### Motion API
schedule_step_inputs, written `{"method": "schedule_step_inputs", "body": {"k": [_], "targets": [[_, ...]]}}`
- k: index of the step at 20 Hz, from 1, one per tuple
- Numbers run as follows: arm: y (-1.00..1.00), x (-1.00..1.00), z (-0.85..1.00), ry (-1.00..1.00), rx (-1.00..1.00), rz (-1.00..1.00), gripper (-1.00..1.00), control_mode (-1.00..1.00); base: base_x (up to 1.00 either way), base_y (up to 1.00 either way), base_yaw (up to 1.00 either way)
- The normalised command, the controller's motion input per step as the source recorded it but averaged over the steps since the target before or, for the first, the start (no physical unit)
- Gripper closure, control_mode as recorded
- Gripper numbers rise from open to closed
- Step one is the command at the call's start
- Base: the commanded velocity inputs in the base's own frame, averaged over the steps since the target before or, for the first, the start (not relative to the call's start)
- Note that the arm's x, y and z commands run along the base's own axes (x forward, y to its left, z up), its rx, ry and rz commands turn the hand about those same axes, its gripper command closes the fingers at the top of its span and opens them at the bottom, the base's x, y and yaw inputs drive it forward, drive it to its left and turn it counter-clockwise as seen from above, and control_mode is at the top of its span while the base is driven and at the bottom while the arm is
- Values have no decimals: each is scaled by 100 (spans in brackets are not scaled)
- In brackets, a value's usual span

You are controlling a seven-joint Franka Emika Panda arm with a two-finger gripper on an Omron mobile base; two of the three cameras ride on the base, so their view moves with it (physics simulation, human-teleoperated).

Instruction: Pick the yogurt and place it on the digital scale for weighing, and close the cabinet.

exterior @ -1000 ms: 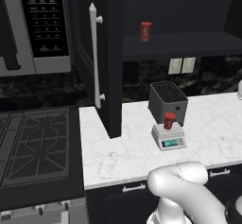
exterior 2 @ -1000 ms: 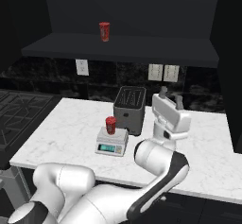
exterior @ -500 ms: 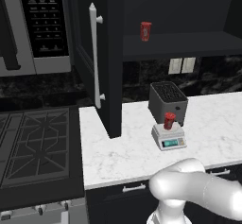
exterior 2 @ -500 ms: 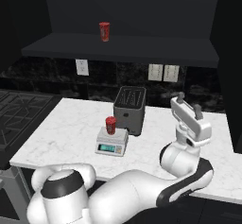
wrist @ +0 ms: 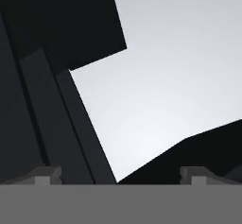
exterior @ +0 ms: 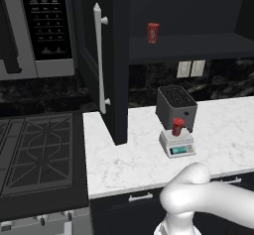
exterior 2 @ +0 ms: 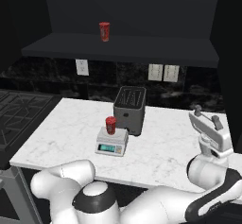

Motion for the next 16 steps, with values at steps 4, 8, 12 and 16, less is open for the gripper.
{"method": "schedule_step_inputs", "body": {"k": [4,8,12,16], "targets": [[-35,-6,-19,31,-1,0,-100,-100,0,0,0],[-47,0,-15,36,0,0,-100,-100,0,0,0],[-50,-10,0,39,0,0,-100,-100,0,0,0],[-47,-3,0,40,0,0,-100,-100,0,0,0]]}}
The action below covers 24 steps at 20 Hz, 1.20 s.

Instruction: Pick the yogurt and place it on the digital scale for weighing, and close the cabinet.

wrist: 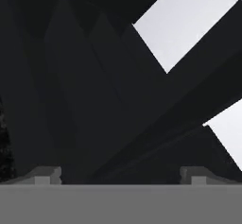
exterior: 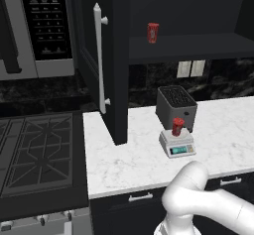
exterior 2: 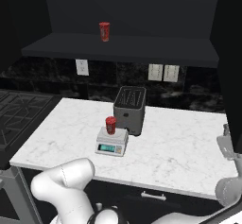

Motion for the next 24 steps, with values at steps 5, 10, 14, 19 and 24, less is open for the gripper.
{"method": "schedule_step_inputs", "body": {"k": [5,10,14,19,24], "targets": [[-49,-4,36,34,0,-4,-100,-100,0,0,0],[-22,-1,59,15,0,-3,-100,-100,0,0,0],[60,-18,76,-4,2,0,-100,-100,0,0,0],[100,-10,90,-11,0,1,-100,-100,0,0,0],[100,0,69,-7,-9,0,-100,-100,0,0,0]]}}
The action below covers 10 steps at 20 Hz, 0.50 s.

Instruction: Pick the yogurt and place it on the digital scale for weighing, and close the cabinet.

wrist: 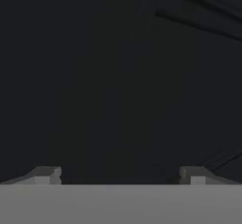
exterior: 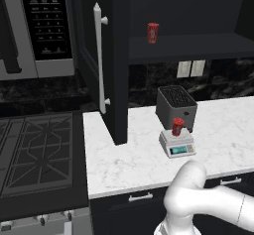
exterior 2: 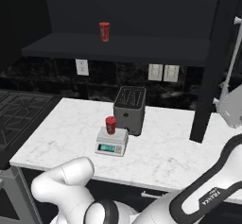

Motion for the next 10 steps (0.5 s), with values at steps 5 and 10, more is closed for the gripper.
{"method": "schedule_step_inputs", "body": {"k": [5,10], "targets": [[100,49,20,-1,-11,-4,-100,-100,0,0,0],[100,94,5,2,-1,-12,-100,-100,0,0,0]]}}
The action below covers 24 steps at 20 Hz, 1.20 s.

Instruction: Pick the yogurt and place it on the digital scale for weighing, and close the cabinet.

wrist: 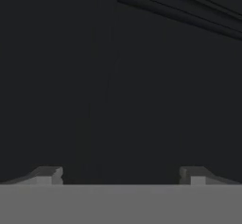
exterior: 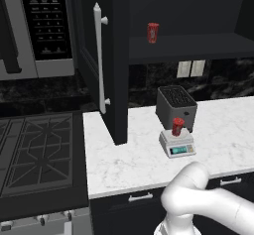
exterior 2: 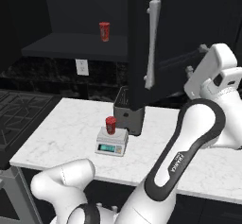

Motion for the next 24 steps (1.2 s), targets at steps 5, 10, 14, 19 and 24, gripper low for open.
{"method": "schedule_step_inputs", "body": {"k": [5,10,14,19,24], "targets": [[100,64,26,5,0,-16,-100,-100,0,0,0],[86,87,11,15,-5,-11,-100,-100,0,0,0],[61,100,0,9,-11,-5,-100,-100,0,0,0],[26,94,-5,0,-4,0,-100,-100,0,0,0],[7,83,-19,-11,0,0,-100,-100,0,0,0]]}}
